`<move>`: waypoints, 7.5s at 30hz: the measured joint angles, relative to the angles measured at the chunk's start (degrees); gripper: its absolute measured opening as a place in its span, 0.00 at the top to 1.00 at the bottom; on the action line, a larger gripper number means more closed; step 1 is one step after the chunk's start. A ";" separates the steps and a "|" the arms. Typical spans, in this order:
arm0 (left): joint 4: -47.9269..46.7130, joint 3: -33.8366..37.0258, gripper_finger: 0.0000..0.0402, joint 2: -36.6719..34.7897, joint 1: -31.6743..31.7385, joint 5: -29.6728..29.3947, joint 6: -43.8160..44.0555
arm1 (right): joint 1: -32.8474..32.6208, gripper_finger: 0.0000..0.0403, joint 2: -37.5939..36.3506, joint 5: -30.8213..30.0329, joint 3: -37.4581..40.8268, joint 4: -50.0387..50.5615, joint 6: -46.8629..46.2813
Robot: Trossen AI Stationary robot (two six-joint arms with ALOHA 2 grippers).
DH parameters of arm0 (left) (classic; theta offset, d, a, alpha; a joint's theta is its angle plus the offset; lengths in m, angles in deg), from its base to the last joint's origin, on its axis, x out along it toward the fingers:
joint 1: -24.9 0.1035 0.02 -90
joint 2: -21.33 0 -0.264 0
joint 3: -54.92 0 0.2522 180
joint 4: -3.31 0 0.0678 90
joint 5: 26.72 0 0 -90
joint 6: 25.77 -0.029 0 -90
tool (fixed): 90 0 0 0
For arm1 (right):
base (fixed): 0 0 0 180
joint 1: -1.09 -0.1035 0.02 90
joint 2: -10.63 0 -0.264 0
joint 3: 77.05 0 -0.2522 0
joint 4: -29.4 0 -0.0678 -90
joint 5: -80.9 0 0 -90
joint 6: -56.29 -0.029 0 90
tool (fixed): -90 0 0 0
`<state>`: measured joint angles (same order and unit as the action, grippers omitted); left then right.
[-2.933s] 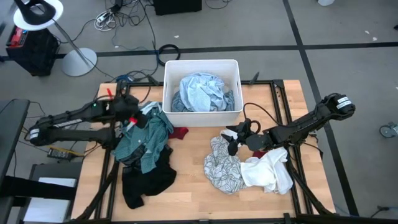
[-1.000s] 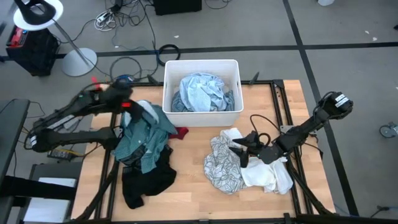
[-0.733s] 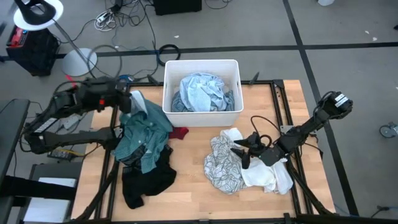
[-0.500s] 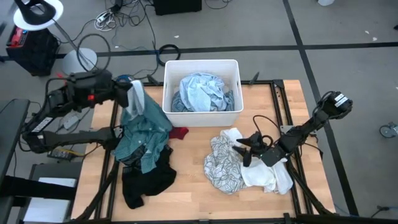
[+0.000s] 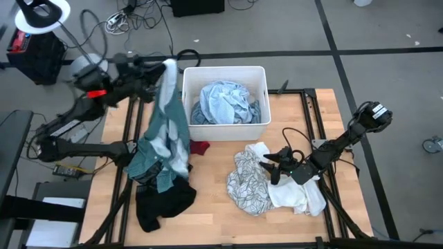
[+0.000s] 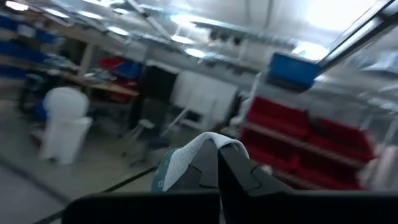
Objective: Sort clothes
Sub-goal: Put the green polo into the white laundry bin
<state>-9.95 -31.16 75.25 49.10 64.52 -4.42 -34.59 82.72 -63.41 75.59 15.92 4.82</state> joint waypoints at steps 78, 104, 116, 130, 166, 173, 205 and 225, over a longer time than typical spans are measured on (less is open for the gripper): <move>-76.70 -46.56 0.65 42.83 -0.71 0.05 -20.52 | 0.02 0.43 -0.02 0.46 -0.01 1.66 1.41; -54.80 9.15 0.65 -1.20 -8.14 -13.21 -7.60 | 0.00 0.43 -0.02 1.46 -0.01 1.70 -0.01; -51.94 15.65 0.64 -0.36 -8.11 -12.44 -3.06 | 0.00 0.43 -0.02 1.44 -0.01 1.86 0.07; -55.78 16.01 0.64 -0.36 -8.13 -12.92 -1.69 | 0.00 0.43 -0.02 1.38 -0.01 2.08 0.12; -33.47 27.34 0.99 -1.19 -8.24 -0.24 2.06 | 0.00 0.43 -0.02 1.16 -0.03 2.07 0.16; -34.46 15.86 1.00 -1.12 -8.26 -0.30 -1.74 | 0.02 0.43 -0.02 0.94 -0.03 2.08 0.60; -29.41 -49.12 1.00 34.70 -6.05 -2.98 -19.83 | 0.70 0.43 -0.02 -0.33 -0.03 2.10 1.67; 5.38 -61.11 1.00 48.99 1.03 -4.35 -25.76 | 0.70 0.43 -0.02 -0.33 -0.03 2.87 2.63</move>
<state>-4.57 -92.27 124.24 50.13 60.17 -30.18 -33.89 82.70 -63.73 75.56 18.79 7.45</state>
